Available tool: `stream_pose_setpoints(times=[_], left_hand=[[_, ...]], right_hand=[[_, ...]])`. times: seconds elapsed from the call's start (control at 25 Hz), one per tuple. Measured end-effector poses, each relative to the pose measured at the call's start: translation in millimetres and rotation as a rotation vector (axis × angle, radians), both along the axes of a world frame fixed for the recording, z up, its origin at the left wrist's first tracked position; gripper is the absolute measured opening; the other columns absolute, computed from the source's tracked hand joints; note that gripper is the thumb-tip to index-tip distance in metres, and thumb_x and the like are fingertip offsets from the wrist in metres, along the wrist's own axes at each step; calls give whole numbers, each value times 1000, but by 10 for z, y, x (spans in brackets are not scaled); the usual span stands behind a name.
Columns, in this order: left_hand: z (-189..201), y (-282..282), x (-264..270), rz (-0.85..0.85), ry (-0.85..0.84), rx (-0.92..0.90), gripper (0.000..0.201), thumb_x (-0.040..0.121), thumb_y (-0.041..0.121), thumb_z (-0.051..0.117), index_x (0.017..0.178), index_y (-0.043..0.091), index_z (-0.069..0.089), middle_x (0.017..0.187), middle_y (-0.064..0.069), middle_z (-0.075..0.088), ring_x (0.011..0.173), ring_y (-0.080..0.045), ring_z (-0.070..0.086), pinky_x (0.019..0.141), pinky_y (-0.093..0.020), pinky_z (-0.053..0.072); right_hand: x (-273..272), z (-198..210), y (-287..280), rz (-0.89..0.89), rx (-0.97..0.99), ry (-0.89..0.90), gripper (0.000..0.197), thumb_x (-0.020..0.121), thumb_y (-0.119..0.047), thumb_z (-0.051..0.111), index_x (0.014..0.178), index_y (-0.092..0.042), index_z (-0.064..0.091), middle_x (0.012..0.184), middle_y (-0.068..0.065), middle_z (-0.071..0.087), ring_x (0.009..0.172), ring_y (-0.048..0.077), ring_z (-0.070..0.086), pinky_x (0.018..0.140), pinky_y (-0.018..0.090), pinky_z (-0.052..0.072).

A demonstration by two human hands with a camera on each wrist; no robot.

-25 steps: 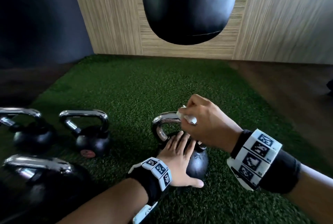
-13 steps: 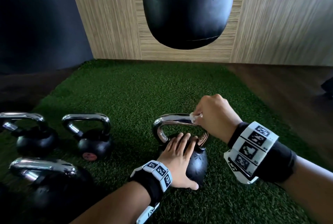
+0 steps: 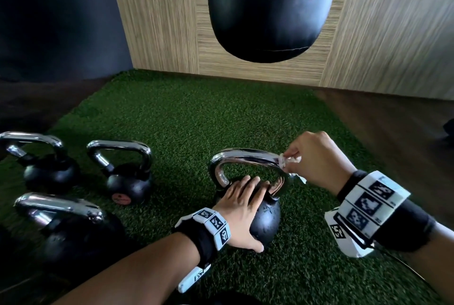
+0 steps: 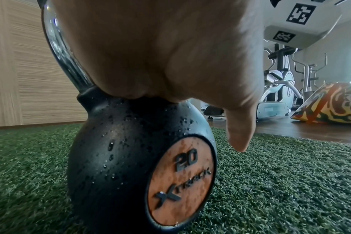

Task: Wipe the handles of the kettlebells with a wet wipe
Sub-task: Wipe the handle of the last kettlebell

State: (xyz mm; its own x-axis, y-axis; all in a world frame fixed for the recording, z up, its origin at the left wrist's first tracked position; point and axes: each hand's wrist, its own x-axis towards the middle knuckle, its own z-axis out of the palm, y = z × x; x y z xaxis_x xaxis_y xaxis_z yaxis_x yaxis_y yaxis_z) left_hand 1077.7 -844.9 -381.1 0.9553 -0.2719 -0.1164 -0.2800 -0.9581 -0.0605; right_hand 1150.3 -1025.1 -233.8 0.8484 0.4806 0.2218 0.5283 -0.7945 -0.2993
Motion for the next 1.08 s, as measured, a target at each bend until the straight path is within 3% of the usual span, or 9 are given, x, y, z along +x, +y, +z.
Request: stream_pose_setpoints(times=[0.12,0.32,0.52,0.68,0.76,0.88,0.96,1.0,1.08], left_hand=[[22,-14,-25,9,7,2,135,71,79,62,157,15,-21,162,-8,-34,150,-30,-30,122,-47,-14],[81,-37,-44,0,9,-27,135,72,77,64,157,14,-20,163,-7,-30,151,-29,-27,117,-42,-19],[94,-14,-33,8,33,-70,138,69,69,71,155,19,-26,164,-4,-27,152,-27,-25,121,-43,-14],[153,-4,-4,18,90,-104,137,68,61,73,154,23,-28,165,-1,-27,151,-25,-26,120,-41,-14],[256,-25,5,25,124,-132,129,72,55,74,158,21,-17,168,-3,-17,154,-26,-17,126,-43,-8],[584,62,0,52,224,-326,80,89,39,62,158,31,22,168,-3,16,154,-24,19,125,-40,21],[785,206,-60,114,202,-400,47,96,47,55,141,37,52,153,3,49,135,-17,51,112,-34,42],[852,268,-108,158,166,-471,39,97,52,53,132,36,62,140,5,62,123,-13,61,106,-34,47],[907,351,-218,258,164,-818,38,100,51,51,121,27,71,117,7,75,109,-12,70,98,-34,54]], right_hand=[[73,-79,-151,0,78,144,18,68,-24,92,83,-22,81,65,-19,65,51,-6,57,40,5,35],[242,-298,-309,-1,128,379,14,68,-21,92,78,-21,81,54,-17,68,44,-5,50,39,8,34],[298,-700,-254,-40,92,452,19,64,-27,93,73,-21,77,68,-8,74,58,2,66,45,10,44],[227,-1046,-218,-78,302,607,22,65,-22,93,79,-14,78,73,-1,78,65,8,71,59,22,58],[193,-1084,-273,-84,452,727,25,67,-19,92,86,-10,78,81,4,79,73,15,75,68,31,62],[73,-1031,-421,23,369,938,21,77,-16,85,95,-11,74,89,3,79,74,11,74,68,30,62],[-24,-905,-504,150,274,1017,22,79,-16,83,99,-13,73,95,3,79,81,13,74,70,28,60],[-68,-823,-518,207,285,1022,26,78,-16,84,100,-13,71,97,5,79,83,16,74,70,27,59],[-170,-627,-468,278,374,948,31,72,-18,87,98,-9,72,96,9,79,83,19,74,68,26,57]])
